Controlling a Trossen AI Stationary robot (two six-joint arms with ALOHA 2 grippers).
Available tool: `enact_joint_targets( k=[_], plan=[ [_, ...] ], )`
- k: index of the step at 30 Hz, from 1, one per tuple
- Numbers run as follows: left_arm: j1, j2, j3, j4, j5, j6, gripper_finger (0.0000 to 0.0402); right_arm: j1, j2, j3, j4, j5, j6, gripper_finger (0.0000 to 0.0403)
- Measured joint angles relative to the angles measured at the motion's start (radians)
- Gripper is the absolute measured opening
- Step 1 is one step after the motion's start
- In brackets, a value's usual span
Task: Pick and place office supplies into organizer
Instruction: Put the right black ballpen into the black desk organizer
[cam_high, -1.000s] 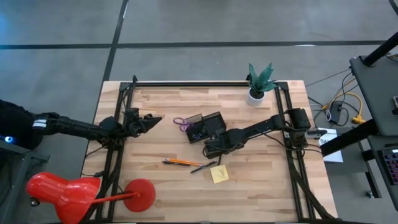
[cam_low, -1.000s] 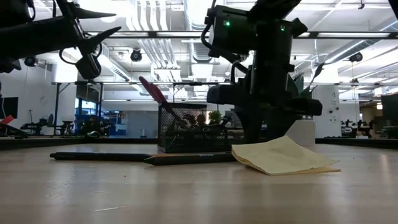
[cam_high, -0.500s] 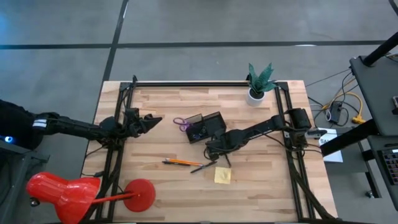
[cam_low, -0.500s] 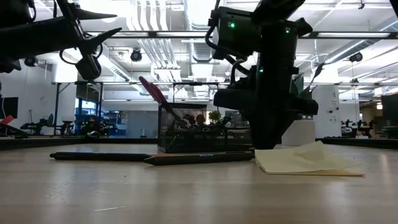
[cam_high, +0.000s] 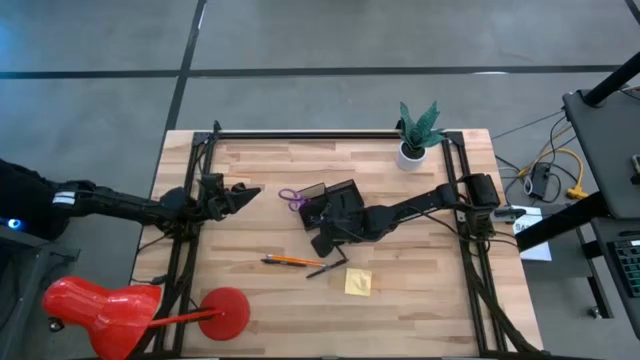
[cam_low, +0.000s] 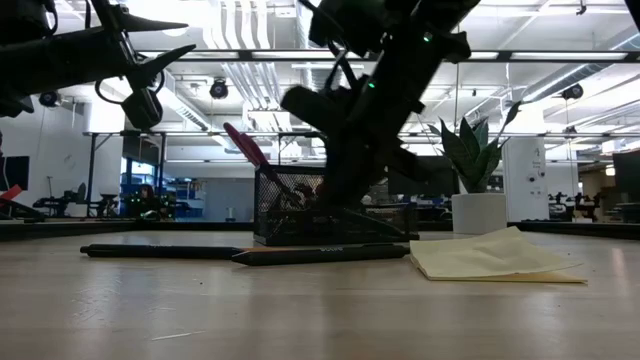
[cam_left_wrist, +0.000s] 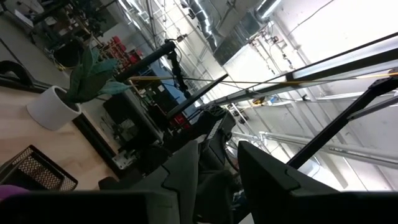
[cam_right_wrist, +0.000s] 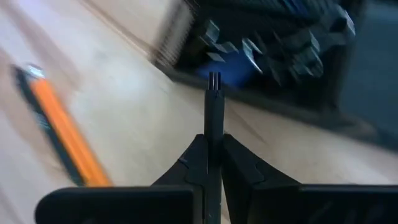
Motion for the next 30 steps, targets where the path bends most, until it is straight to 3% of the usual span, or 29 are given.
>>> enact_joint_targets(
  k=[7,11,18,21,25,30],
  plan=[
    [0.000,-0.002,0.000,0.000,0.001,0.000,0.0099,-0.009,-0.059,0.035,0.086,0.176,-0.045,0.0014],
    [0.000,-0.011,0.000,0.002,0.001,0.001,0.0099,-0.036,-0.108,0.057,0.158,0.297,-0.150,0.0014],
    [0.002,-0.035,0.000,0.011,-0.010,0.032,0.0099,-0.127,-0.134,0.093,0.316,0.344,-0.417,0.0013],
    [0.004,-0.053,0.000,0.008,-0.011,0.036,0.0099,-0.163,-0.134,0.092,0.372,0.356,-0.470,0.0013],
    [0.005,-0.078,0.000,0.007,-0.008,0.075,0.0099,-0.186,-0.113,0.088,0.453,0.451,-0.535,0.0013],
    [0.005,-0.102,0.000,0.005,0.018,0.115,0.0099,-0.200,-0.052,0.080,0.618,0.465,-0.564,0.0013]
  ],
)
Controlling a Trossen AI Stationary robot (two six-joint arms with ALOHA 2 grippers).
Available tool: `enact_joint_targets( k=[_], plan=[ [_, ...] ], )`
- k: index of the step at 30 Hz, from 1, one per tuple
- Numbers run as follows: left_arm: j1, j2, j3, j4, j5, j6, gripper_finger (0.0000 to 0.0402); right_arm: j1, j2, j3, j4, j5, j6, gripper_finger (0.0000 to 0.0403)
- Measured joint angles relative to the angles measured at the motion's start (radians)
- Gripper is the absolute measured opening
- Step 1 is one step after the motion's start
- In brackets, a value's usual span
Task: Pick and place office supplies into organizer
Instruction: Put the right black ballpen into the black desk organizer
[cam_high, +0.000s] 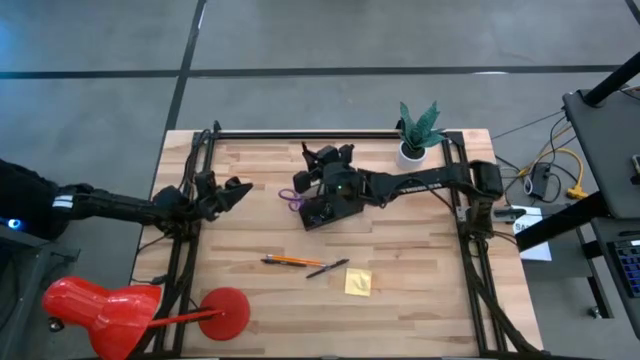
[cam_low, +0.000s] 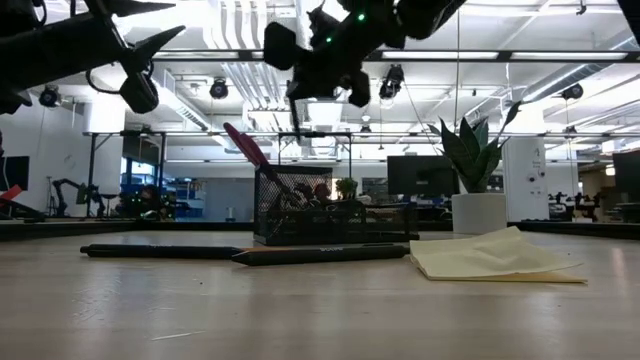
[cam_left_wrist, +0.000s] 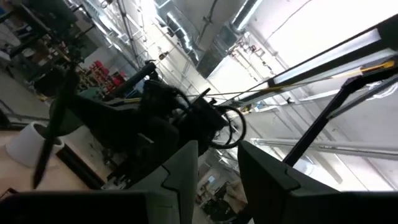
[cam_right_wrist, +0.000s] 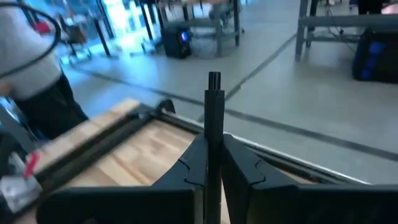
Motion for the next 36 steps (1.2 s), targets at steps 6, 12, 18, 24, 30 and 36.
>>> enact_joint_targets(
  k=[6,12,18,24,30,36],
  plan=[
    [0.000,-0.022,-0.001,-0.018,0.061,0.050,0.0099,0.008,0.089,-0.005,0.075,0.033,0.047,0.0013],
    [0.001,-0.076,-0.002,-0.074,0.106,0.052,0.0099,0.043,0.111,-0.030,0.081,0.138,0.147,0.0017],
    [0.002,-0.145,-0.002,-0.169,0.107,0.052,0.0099,0.063,0.111,-0.063,0.081,0.216,0.200,0.0026],
    [0.002,-0.216,-0.002,-0.240,0.107,0.052,0.0099,0.082,0.112,-0.104,0.079,0.295,0.293,0.0027],
    [0.002,-0.280,-0.002,-0.296,0.107,0.078,0.0099,0.111,0.114,-0.142,0.077,0.303,0.355,0.0028],
    [0.002,-0.307,-0.002,-0.318,0.107,0.078,0.0099,0.135,0.114,-0.146,0.075,0.314,0.355,0.0029]
  ],
)
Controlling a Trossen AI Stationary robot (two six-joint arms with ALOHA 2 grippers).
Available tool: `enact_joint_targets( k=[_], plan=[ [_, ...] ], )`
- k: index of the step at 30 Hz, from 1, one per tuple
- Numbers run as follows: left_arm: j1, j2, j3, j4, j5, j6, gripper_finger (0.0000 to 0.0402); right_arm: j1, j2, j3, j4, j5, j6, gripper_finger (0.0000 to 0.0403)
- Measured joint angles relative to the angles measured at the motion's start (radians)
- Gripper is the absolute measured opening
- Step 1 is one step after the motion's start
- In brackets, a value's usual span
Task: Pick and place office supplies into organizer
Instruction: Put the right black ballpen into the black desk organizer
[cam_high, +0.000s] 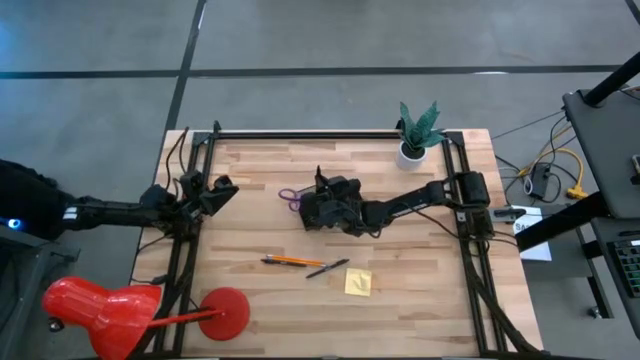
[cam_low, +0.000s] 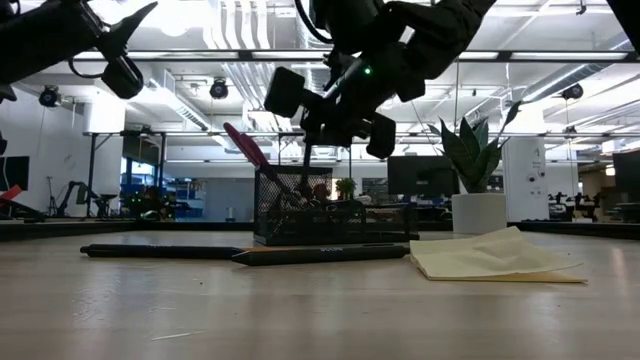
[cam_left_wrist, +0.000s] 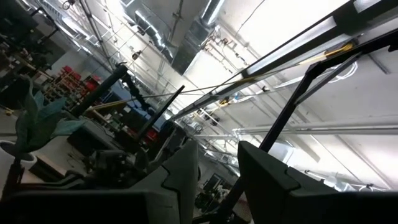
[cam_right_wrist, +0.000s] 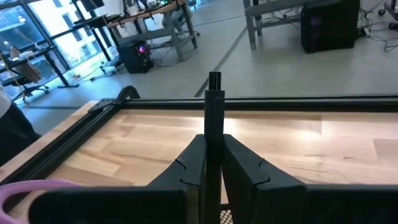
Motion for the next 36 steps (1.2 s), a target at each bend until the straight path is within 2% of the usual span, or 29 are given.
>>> enact_joint_targets(
  k=[4,10,23,32,36],
  plan=[
    [0.000,-0.002,-0.001,-0.002,0.000,-0.001,0.0099,0.017,0.000,0.000,0.000,-0.005,0.005,0.0036],
    [0.000,0.012,-0.001,-0.003,0.000,-0.006,0.0099,0.034,0.000,-0.004,-0.016,-0.058,0.097,0.0073],
    [0.000,0.028,0.000,-0.003,0.000,-0.010,0.0099,0.110,-0.004,-0.004,-0.037,-0.106,0.072,0.0130],
    [0.000,0.031,0.000,-0.003,0.001,-0.010,0.0099,0.130,-0.067,-0.005,-0.227,-0.106,0.096,0.0127],
    [0.000,0.032,-0.001,-0.003,0.001,-0.010,0.0099,0.135,-0.142,-0.005,-0.422,-0.155,0.113,0.0123]
  ],
)
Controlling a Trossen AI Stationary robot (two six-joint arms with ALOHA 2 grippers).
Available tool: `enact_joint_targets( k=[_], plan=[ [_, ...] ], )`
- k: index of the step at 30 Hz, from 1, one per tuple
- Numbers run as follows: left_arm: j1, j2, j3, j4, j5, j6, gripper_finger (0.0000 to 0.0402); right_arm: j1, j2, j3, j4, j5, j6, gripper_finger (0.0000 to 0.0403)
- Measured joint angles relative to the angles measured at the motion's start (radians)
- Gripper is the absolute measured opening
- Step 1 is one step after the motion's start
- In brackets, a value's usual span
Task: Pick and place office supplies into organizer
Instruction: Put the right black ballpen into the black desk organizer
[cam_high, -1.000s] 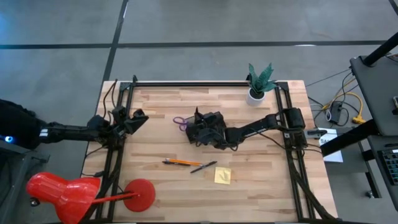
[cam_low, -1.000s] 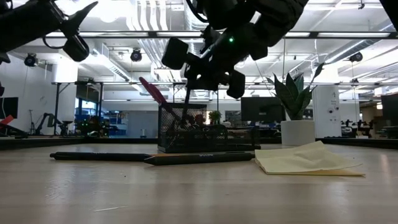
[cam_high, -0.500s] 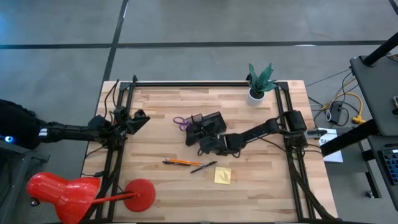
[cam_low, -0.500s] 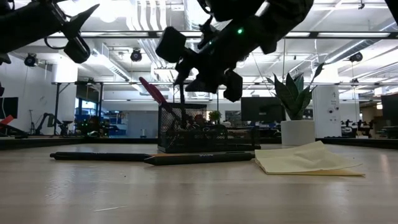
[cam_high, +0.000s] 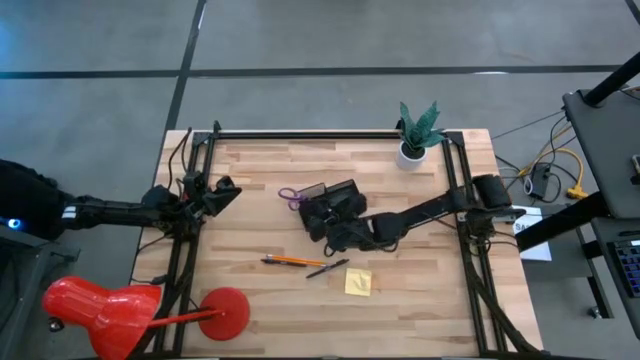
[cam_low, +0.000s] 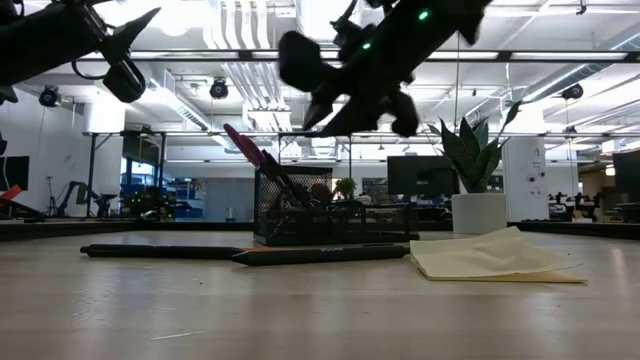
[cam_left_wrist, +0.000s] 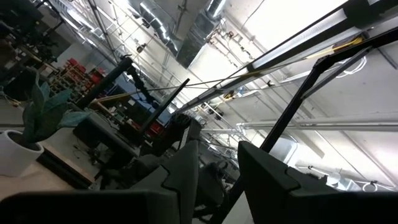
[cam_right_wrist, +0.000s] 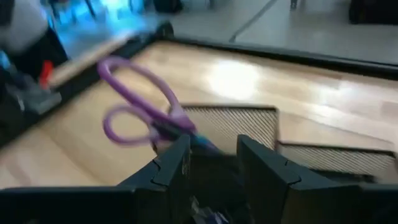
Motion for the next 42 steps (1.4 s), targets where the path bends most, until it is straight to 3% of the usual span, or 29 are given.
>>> enact_joint_targets(
  k=[2,5,8,11,15,20,26,35,42],
  plan=[
    [0.000,0.000,0.000,0.000,0.001,0.000,0.0099,-0.001,-0.044,0.000,-0.131,-0.079,0.043,0.0121],
    [0.000,0.001,0.000,0.000,0.002,0.000,0.0099,-0.003,-0.084,0.000,-0.282,-0.285,0.011,0.0121],
    [0.000,0.004,0.000,0.000,0.002,0.000,0.0099,0.015,-0.087,-0.002,-0.340,-0.518,-0.188,0.0121],
    [0.000,0.013,0.000,0.000,0.002,0.000,0.0099,0.048,-0.072,-0.010,-0.346,-0.652,-0.446,0.0121],
    [0.000,0.032,0.000,-0.001,0.002,0.000,0.0099,0.068,-0.032,-0.020,-0.349,-0.668,-0.718,0.0121],
    [0.000,0.056,0.000,0.000,0.003,0.000,0.0099,0.061,-0.001,-0.015,-0.348,-0.754,-0.805,0.0121],
    [0.000,0.063,0.000,0.001,0.002,0.000,0.0099,0.060,0.009,-0.023,-0.345,-0.887,-0.856,0.0136],
    [0.000,0.067,0.000,0.000,-0.002,0.000,0.0099,0.025,0.010,-0.065,-0.324,-0.891,-0.854,0.0204],
    [0.000,0.070,0.000,0.000,-0.005,0.000,0.0099,0.007,0.022,-0.085,-0.255,-0.942,-0.854,0.0202]
  ],
)
